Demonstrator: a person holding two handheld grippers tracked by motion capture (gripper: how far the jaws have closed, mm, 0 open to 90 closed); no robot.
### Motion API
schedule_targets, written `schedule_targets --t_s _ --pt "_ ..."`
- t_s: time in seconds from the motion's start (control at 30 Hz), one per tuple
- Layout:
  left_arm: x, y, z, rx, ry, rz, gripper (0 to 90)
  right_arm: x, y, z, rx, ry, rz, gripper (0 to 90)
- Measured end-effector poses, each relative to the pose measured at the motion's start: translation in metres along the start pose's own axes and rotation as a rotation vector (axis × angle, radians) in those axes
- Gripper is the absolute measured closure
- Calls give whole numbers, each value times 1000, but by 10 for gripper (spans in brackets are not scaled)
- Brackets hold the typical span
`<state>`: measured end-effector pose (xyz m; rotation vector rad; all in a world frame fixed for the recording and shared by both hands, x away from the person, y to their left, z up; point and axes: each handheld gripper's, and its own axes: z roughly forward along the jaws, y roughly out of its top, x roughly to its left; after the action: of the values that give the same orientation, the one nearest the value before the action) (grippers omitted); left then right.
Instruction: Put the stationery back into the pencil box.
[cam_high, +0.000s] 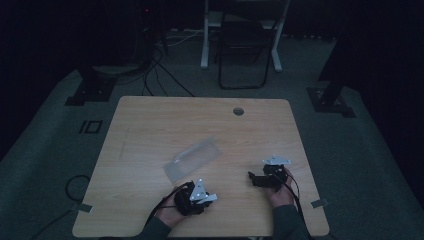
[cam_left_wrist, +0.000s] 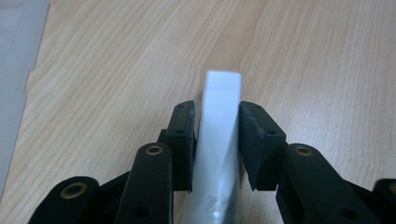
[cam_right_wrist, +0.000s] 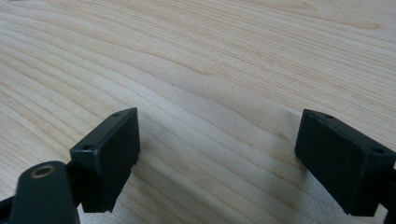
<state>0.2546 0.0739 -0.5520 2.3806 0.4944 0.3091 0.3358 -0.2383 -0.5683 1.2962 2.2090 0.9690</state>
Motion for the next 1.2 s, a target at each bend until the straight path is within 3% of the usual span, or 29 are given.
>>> schedule_targets --t_s 0.5,1.2 --pt "0 2 0 -9 6 -8 697 0 0 0 0 0 0 138" --pt "0 18 -24 -85 46 20 698 0 0 0 0 0 0 138"
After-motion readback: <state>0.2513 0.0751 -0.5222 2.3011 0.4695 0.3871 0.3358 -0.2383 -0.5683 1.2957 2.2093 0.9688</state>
